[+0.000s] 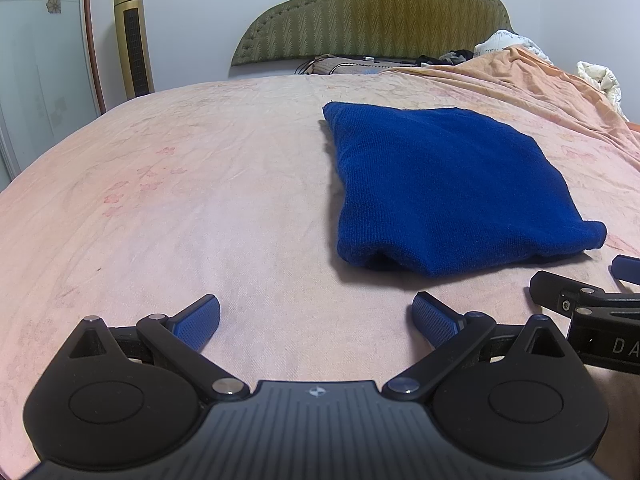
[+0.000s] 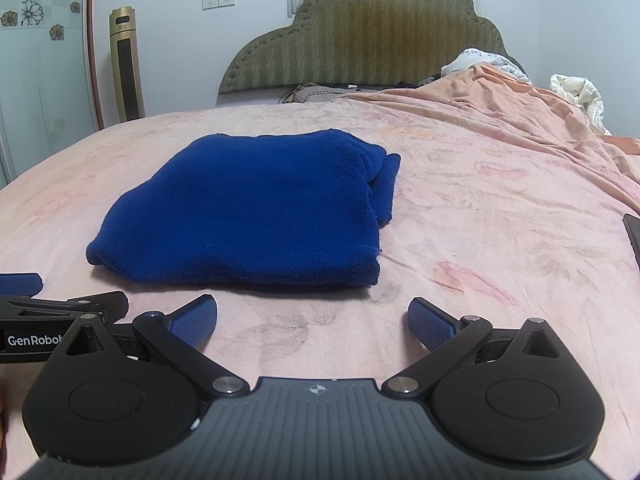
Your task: Fold small clothes
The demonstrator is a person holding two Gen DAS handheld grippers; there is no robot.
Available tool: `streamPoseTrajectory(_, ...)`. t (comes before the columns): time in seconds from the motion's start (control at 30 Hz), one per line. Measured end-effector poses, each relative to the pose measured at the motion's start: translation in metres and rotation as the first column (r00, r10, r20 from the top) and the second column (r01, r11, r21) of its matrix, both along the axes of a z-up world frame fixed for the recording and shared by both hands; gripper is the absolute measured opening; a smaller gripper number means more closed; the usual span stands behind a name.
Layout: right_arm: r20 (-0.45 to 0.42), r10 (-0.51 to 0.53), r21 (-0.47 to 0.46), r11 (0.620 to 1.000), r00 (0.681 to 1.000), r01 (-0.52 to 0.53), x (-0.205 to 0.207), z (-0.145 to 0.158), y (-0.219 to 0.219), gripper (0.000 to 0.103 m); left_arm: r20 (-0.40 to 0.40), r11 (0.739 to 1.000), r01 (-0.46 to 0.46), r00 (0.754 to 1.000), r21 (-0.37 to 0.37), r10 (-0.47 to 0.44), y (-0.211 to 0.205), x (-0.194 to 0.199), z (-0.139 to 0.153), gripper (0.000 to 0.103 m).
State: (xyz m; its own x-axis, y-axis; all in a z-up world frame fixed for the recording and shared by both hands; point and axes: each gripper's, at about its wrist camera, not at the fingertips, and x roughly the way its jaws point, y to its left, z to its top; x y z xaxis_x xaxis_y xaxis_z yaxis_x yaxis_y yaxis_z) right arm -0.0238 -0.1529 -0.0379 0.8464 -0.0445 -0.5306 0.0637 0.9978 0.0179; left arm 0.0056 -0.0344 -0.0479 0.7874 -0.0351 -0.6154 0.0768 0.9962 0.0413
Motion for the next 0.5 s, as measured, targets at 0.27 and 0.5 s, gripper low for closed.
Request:
streamPoseTrajectory(0.27,0.001,0.000,0.004,1.000,1.000,0.000,0.0000,0.0000,0.0004,0.103,0.000,1.000,0.000,1.000,-0.001,0.000,0.0001,0.0001,0.0000,0.103)
streamPoseTrajectory(0.5,0.001,0.000,0.005,1.000,1.000,0.000,-0.0002,0.0001,0.0004,0.103,0.000,1.000,0.000,1.000,-0.001,0.000,0.0000,0.0001,0.0000,0.103)
